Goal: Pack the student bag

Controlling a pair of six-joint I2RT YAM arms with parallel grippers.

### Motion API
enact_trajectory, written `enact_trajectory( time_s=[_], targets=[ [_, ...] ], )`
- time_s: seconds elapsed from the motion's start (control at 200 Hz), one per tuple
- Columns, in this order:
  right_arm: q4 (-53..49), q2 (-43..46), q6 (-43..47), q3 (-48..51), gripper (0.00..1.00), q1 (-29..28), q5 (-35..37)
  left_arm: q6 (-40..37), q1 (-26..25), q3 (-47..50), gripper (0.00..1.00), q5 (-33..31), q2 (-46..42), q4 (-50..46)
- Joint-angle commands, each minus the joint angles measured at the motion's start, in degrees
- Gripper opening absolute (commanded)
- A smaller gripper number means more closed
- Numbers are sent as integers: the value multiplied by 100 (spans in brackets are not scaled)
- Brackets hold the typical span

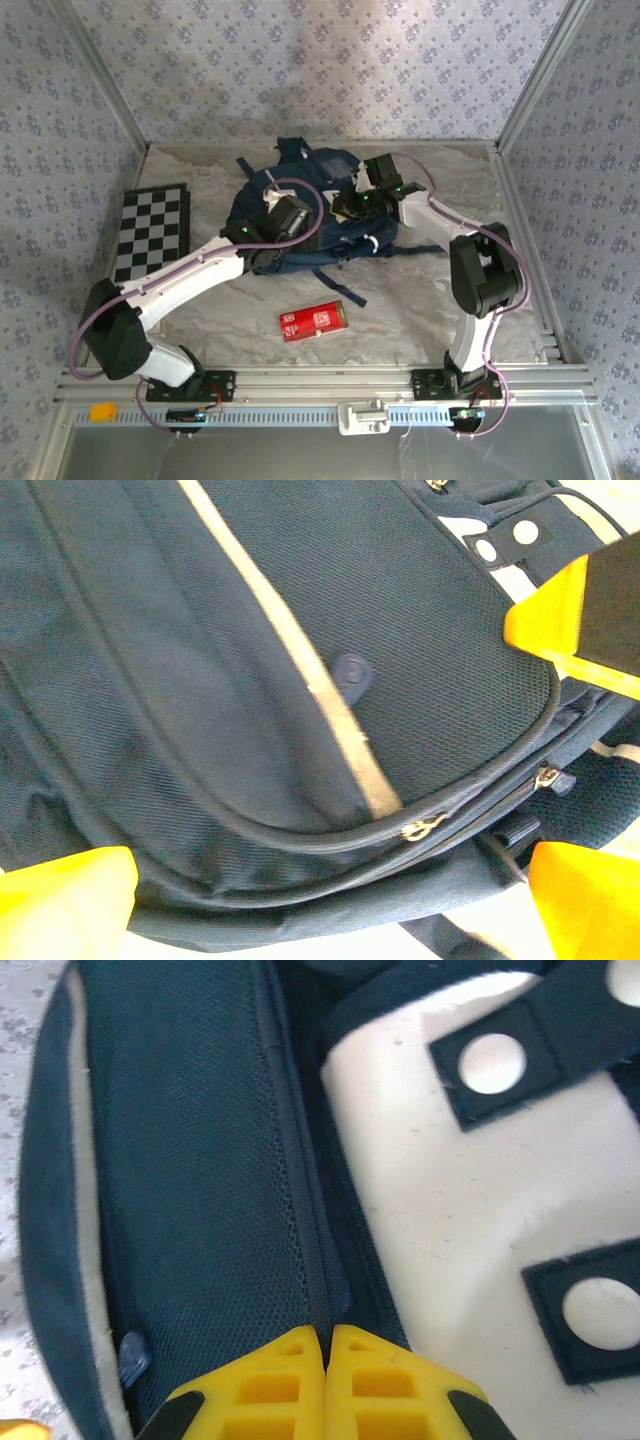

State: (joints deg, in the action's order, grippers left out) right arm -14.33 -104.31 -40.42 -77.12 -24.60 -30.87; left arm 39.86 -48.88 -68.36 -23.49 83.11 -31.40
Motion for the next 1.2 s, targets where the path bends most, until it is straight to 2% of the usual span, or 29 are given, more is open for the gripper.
enact_trajectory(
  time_s=[0.0, 0.055, 0.36, 0.55, 0.765, 0.855, 1.134, 1.194],
  targets=[
    [414, 473, -486, 201, 0, -190, -231, 30, -214, -115, 100, -515, 70, -382],
    [614, 572, -686, 314, 0, -242, -211, 202, -264, -46, 100, -696, 47, -400],
    [849, 610, -993, 407, 0, -322, -12, 1158, -431, -206, 100, -858, 448, -642],
    [926, 572, -1050, 347, 0, -348, 3, 1196, -497, -275, 100, -929, 611, -551],
    [957, 534, -1083, 344, 0, -350, 23, 1925, -494, -677, 100, -1744, 1055, -992],
    [1003, 548, -1125, 365, 0, -312, 34, 2015, -482, -654, 100, -1881, 1123, -884],
    [1108, 532, -1231, 274, 0, -189, 47, 2428, -398, -591, 100, -2317, 1113, -1604],
    [1084, 494, -1205, 240, 0, -190, 56, 2408, -385, -461, 95, -2318, 961, -1580]
  ],
)
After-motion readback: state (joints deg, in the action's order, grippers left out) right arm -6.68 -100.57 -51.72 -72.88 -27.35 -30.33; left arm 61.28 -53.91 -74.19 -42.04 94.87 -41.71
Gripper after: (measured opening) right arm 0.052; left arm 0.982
